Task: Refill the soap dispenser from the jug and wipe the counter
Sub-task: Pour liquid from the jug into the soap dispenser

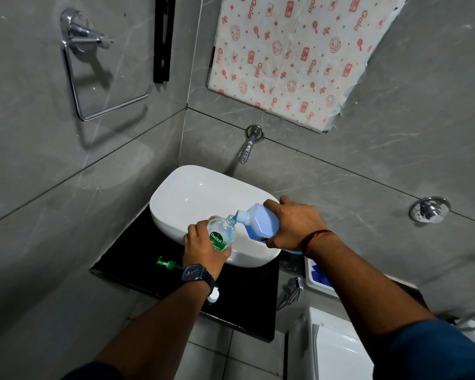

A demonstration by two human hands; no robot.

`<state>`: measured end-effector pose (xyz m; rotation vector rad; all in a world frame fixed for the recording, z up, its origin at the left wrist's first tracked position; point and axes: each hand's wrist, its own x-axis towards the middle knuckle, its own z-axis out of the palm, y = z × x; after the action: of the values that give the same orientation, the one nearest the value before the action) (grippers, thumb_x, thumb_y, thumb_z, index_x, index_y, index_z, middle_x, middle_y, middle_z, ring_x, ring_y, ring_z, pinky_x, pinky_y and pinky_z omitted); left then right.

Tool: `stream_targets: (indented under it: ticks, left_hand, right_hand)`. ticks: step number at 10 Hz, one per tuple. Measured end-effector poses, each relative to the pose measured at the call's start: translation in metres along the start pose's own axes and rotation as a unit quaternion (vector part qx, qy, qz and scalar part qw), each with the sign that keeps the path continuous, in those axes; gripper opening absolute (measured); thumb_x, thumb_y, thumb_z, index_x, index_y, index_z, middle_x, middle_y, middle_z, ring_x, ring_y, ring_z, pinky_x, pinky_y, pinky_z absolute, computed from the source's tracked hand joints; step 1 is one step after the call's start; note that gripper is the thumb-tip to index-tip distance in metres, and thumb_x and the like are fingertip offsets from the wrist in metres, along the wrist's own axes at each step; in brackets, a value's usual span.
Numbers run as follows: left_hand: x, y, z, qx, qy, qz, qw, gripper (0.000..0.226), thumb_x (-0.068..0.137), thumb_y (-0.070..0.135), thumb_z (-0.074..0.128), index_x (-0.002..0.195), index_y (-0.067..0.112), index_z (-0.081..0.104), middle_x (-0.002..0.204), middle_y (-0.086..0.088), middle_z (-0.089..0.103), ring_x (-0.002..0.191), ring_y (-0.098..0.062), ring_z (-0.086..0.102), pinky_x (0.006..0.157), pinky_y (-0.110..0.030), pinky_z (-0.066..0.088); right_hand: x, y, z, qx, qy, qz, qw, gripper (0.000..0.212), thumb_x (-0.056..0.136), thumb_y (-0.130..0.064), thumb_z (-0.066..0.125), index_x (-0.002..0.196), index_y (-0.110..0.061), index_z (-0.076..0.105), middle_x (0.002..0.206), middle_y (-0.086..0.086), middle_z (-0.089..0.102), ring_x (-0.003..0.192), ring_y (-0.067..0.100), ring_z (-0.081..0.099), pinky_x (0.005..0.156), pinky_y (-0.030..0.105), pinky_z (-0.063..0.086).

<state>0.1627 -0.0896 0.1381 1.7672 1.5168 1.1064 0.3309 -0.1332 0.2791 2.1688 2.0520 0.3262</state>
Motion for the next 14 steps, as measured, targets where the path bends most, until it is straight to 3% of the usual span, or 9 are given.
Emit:
stream_targets:
  ticks: [6, 14]
  left_hand:
    - [0.0032, 0.0015, 0.0032, 0.002, 0.0, -0.004, 1.0, 0.079, 0.048, 0.025, 0.088, 0.115, 0.01, 0.048, 0.109, -0.013, 0.051, 0.097, -0.035, 0.051, 0.076, -0.045, 0.05]
    - [0.0035, 0.004, 0.0028, 0.001, -0.006, -0.007, 1.0, 0.079, 0.05, 0.024, 0.087, 0.116, 0.01, 0.047, 0.109, -0.014, 0.051, 0.098, -0.035, 0.051, 0.078, -0.044, 0.049]
  right_hand:
    - [0.0052, 0.0026, 0.003, -0.01, 0.007, -0.004, 1.0, 0.07, 0.053, -0.06, 0.068, 0.116, -0.037, 0.045, 0.089, -0.003, 0.05, 0.071, 0.028, 0.059, 0.056, 0.028, 0.032]
    - [0.0055, 0.0042, 0.0023, -0.008, 0.001, -0.006, 1.0, 0.07, 0.056, -0.06, 0.069, 0.117, -0.036, 0.045, 0.093, 0.0, 0.053, 0.075, 0.03, 0.06, 0.058, 0.029, 0.035]
